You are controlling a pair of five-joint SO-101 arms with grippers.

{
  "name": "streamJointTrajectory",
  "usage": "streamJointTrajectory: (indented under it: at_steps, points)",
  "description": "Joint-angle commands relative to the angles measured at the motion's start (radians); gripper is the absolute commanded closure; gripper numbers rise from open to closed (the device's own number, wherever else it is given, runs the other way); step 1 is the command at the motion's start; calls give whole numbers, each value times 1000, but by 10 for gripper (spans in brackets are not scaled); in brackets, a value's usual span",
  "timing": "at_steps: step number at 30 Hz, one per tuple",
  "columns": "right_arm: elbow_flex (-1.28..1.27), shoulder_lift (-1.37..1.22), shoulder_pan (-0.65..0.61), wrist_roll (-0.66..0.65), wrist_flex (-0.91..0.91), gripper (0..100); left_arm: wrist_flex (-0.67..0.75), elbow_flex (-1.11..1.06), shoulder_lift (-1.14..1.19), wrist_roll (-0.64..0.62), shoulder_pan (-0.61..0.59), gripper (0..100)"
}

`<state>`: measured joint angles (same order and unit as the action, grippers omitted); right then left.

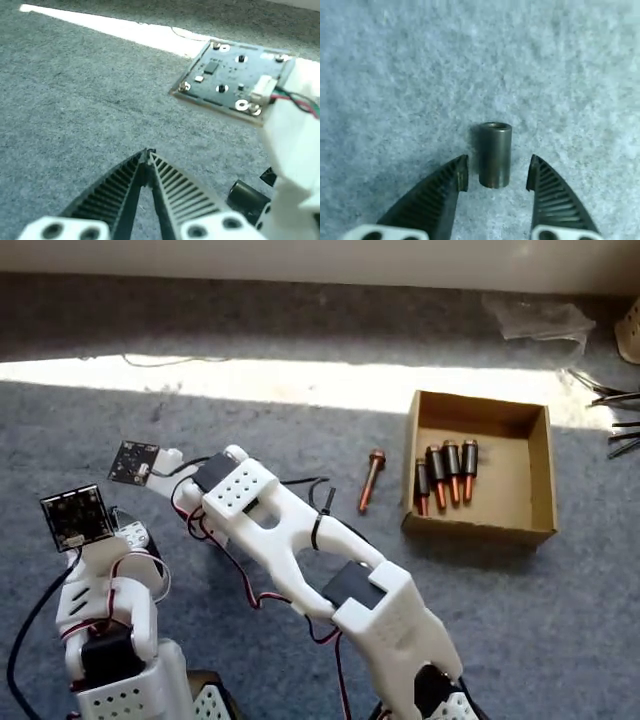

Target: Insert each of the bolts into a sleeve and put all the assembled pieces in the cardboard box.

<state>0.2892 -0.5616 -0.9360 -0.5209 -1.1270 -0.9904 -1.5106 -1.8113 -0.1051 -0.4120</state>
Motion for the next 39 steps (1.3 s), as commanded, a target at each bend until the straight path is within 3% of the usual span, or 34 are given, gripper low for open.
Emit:
streamJointTrajectory:
  at_steps: [1,25,39]
  points:
    - [48,-7,-4,8,19,820,21,7,-10,8,-13,982]
    - [45,-18,-4,66,111,823,21,5,-10,8,-13,980]
    - [42,-19,-10,63,111,892,21,5,-10,8,-13,980]
